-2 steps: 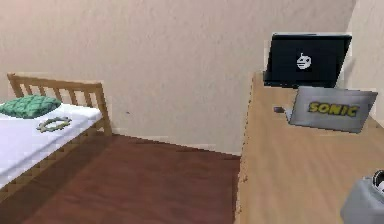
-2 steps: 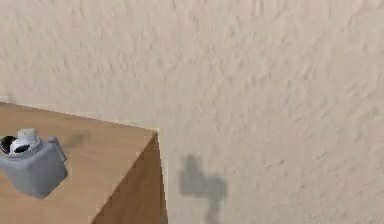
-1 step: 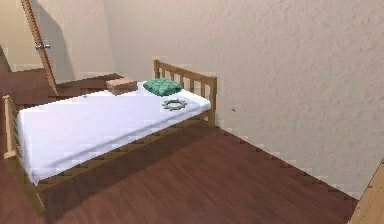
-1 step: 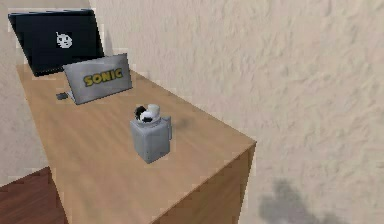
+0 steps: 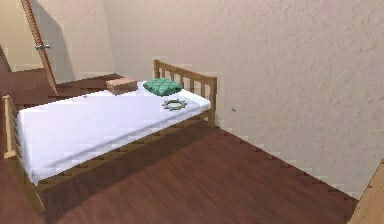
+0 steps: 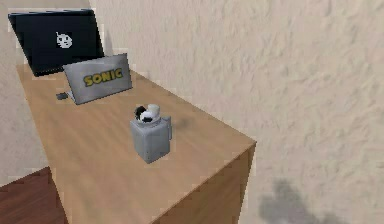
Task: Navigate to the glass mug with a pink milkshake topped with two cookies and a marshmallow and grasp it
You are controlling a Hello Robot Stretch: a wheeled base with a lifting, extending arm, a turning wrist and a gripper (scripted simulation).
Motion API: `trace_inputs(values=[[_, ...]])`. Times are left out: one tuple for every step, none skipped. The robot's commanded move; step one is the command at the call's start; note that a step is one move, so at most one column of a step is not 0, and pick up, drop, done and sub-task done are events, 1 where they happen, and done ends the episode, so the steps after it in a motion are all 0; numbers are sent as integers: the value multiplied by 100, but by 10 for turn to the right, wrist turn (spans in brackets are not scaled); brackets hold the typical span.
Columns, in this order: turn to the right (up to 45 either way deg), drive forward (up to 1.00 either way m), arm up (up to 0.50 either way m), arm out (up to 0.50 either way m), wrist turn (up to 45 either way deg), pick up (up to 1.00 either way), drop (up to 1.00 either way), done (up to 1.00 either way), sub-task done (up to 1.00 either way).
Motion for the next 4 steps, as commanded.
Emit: trace_inputs(values=[[0, 0, 38, 0, 0, 0, 0, 0, 0], [0, 0, 0, 18, 0, 0, 0, 0, 0], [0, 0, 0, 0, 450, 0, 0, 0, 0], [0, 0, 0, 0, 450, 0, 0, 0, 0]])
